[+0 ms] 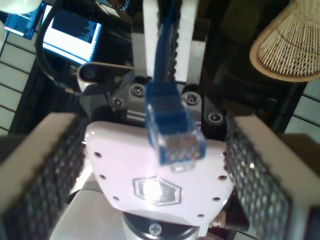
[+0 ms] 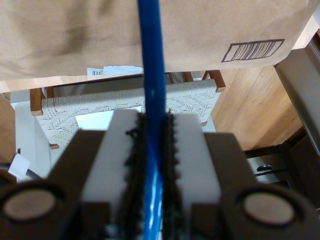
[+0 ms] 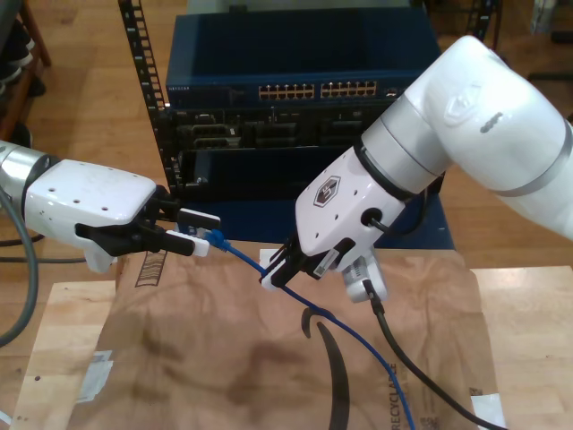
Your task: Grab the cable and plug it in
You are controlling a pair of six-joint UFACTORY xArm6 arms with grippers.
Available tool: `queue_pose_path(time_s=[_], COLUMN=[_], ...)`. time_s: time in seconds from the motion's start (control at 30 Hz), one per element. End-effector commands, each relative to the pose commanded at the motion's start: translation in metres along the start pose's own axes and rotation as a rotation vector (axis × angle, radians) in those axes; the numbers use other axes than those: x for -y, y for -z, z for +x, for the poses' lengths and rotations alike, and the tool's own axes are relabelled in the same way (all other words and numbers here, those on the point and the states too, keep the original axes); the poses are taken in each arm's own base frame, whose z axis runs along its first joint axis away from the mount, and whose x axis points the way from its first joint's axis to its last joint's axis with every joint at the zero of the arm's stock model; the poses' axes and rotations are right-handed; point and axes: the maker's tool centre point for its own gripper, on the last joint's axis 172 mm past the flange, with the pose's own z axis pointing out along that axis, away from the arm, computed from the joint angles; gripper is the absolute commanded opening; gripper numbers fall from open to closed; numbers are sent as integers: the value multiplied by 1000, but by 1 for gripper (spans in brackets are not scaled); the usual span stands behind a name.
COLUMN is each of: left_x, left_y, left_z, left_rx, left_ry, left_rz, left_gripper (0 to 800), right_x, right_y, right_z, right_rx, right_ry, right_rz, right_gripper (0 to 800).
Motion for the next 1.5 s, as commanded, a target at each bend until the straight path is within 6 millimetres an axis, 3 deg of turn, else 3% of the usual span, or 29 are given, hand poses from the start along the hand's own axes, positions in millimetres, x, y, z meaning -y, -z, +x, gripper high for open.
queue_pose_path(time_s=[0.27, 0.33, 1.13, 1.5], left_x=[1, 0, 0, -2], left_y=[0, 0, 4, 11], left_z=[8, 10, 9, 9], left_rx=[-22, -19, -8, 4], left_ry=[20, 28, 27, 28], left_rz=[6, 10, 7, -14], left_gripper=[341, 298, 282, 232], right_x=[0, 0, 0, 0], right_y=[0, 0, -2, -2], right_z=[1, 0, 1, 1], right_rx=[-1, 0, 0, 0], right_ry=[-1, 0, -3, -3], right_rz=[-1, 0, -4, -4], right_gripper=[14, 14, 14, 14])
